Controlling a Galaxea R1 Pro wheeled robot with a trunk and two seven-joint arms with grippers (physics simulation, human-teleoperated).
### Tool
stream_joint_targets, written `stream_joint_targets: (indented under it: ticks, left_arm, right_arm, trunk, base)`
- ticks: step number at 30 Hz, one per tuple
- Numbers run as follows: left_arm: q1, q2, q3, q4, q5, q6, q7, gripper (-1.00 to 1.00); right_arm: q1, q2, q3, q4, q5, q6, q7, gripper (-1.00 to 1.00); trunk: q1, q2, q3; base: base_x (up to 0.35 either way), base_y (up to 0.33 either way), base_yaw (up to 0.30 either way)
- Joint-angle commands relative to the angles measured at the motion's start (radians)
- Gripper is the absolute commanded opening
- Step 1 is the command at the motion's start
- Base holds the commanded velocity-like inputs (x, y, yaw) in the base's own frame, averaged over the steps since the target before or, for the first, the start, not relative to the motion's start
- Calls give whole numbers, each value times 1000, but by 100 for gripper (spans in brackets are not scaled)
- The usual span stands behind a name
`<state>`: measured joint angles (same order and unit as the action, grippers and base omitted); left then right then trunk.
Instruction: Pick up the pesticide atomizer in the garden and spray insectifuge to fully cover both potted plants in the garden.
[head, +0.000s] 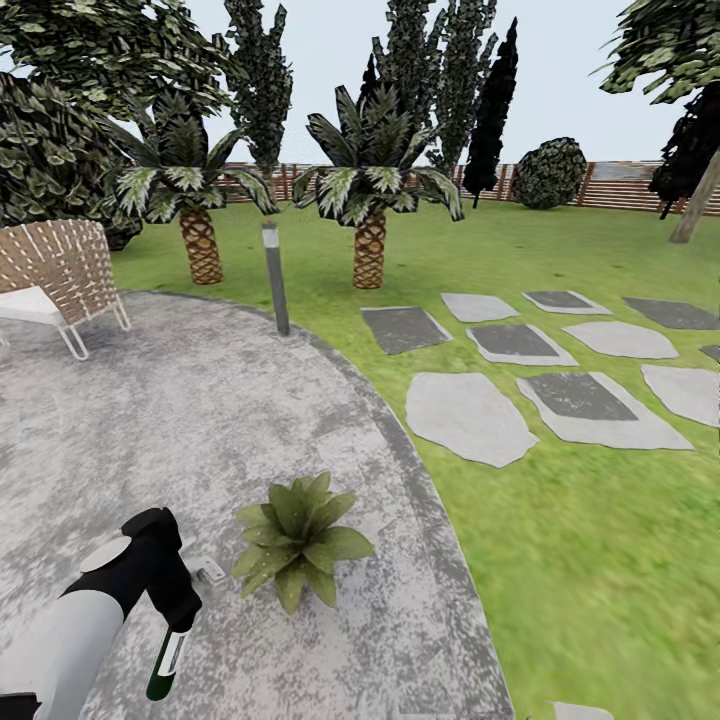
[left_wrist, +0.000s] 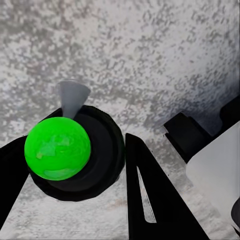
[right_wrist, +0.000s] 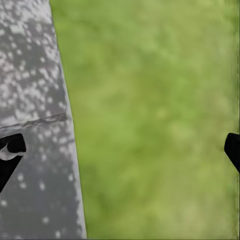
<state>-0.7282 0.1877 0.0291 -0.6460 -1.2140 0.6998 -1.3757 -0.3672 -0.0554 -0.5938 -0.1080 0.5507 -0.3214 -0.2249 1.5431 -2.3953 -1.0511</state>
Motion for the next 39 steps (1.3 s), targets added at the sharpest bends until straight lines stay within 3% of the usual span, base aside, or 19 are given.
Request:
stream_joint_targets:
  ticks: [1, 8, 24, 29, 39]
  left_arm:
    - [0, -1, 3, -1, -9, 10, -10, -100]
    - [0, -1, 3, -3, -9, 10, -8, -100]
    - [1, 7, 3, 0, -10, 10, -7, -100]
    - [1, 9, 3, 8, -8, 10, 41, -100]
    - [1, 7, 3, 15, -7, 10, 49, -100]
  right_arm:
    - [-1, 0, -8, 2, 10, -4, -3, 100]
    - [-1, 2, -7, 2, 9, -4, -5, 100]
    - [-1, 2, -8, 2, 9, -4, -6, 100]
    - [-1, 2, -8, 2, 9, -4, -5, 100]
    - [-1, 2, -8, 2, 9, -4, -5, 100]
  trunk:
    - [0, 0, -1]
    - [0, 0, -1]
    - [0, 0, -8]
    - [0, 0, -10]
    - [0, 0, -13]
  base:
    - [-6, -273, 0]
    - [50, -273, 51]
    - [96, -273, 254]
    - [2, -273, 261]
    - [0, -273, 178]
